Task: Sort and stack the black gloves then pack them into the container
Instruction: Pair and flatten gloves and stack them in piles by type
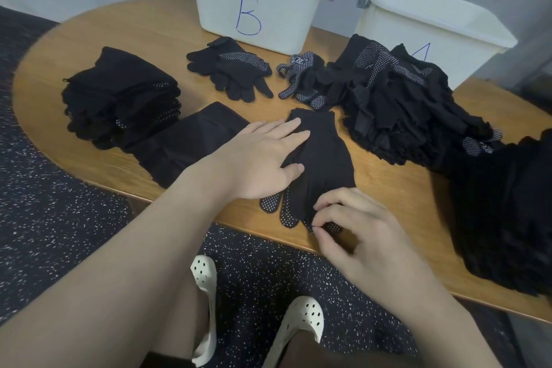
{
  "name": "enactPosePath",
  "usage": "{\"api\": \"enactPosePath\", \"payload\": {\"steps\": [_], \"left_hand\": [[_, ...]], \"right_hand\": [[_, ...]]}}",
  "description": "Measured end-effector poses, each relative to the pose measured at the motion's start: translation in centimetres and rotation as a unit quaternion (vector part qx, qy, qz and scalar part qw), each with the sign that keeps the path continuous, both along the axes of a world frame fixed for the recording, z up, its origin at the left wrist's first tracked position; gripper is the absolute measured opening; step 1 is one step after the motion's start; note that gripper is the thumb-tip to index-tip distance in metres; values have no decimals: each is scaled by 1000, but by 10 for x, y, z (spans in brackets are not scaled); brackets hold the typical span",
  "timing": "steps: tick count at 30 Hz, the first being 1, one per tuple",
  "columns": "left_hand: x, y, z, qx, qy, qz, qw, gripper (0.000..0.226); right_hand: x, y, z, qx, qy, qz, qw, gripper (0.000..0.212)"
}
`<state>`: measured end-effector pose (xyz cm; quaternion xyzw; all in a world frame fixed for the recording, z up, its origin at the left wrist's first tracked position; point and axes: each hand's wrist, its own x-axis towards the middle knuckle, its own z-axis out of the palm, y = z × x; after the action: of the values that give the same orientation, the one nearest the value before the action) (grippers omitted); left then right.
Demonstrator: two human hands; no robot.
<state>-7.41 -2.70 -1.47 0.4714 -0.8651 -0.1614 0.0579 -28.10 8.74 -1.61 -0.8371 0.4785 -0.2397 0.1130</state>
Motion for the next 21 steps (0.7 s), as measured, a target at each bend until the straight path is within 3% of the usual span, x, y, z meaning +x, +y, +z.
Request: {"api": "enactPosePath", "payload": {"steps": [3, 9, 17, 21], "left_hand": [[-1, 2, 0, -12, 19, 10, 1000, 65], [-8, 6, 0, -22, 14, 25, 999, 92], [-8, 6, 1, -24, 26, 21, 999, 99], [-8, 6, 2, -24, 27, 23, 999, 99]], "right_hand": [[0, -1, 0, 13, -10, 6, 1000, 12], [-21, 1, 13, 12, -93, -29, 995, 9], [-39, -3, 8, 51, -31, -58, 997, 21], [-36, -5, 5, 40, -17, -58, 997, 17]]}}
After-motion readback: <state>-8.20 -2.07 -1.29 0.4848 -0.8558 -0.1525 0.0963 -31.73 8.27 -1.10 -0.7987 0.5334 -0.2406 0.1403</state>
